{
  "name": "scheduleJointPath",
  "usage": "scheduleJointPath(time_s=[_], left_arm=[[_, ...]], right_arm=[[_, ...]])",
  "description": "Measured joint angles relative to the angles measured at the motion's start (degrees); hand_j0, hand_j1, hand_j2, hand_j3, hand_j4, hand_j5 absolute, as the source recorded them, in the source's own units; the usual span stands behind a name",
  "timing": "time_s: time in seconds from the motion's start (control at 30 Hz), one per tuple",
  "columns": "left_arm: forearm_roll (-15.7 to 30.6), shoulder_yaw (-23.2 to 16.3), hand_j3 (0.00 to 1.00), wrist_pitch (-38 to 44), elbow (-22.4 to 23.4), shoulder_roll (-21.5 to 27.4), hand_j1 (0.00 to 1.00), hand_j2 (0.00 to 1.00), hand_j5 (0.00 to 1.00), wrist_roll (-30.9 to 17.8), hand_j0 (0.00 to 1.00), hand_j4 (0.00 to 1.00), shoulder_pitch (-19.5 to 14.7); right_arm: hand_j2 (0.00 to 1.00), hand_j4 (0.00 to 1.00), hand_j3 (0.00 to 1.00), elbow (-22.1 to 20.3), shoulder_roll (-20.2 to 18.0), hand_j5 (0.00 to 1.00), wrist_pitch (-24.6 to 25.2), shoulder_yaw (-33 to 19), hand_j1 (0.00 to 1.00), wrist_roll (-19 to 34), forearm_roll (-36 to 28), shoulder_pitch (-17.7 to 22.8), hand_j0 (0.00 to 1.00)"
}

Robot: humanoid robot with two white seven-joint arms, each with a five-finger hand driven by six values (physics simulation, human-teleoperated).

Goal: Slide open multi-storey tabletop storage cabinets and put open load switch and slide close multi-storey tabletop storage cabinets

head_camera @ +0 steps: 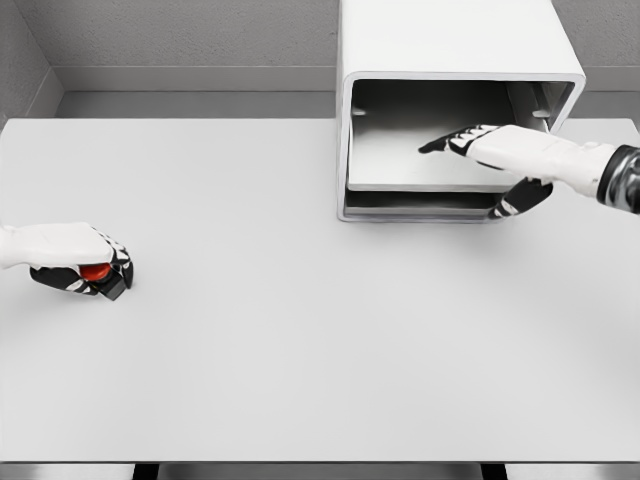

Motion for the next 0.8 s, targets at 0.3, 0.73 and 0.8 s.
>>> scheduleJointPath(time_s=[0.3, 0.73, 0.8], left_arm=[[0.12, 0.08, 0.41, 0.02, -2.78, 1.76, 0.41, 0.41, 0.41, 0.05, 0.41, 0.41, -1.50], [0.59, 0.27, 0.41, -0.01, -4.54, 3.09, 0.41, 0.41, 0.41, 0.05, 0.41, 0.41, -2.37], [0.60, 0.34, 0.41, -0.01, -4.59, 3.15, 0.41, 0.41, 0.41, 0.05, 0.41, 0.41, -2.29]], right_arm=[[1.00, 1.00, 1.00, -0.04, 0.48, 1.00, 0.64, 2.71, 1.00, -0.20, 4.61, 1.05, 1.00], [1.00, 1.00, 1.00, -2.60, -3.44, 1.00, -3.45, -0.10, 1.00, -0.13, 3.03, 4.39, 1.00], [1.00, 1.00, 1.00, -2.64, -3.63, 1.00, -3.93, -0.30, 1.00, -0.13, 2.98, 4.75, 1.00]])
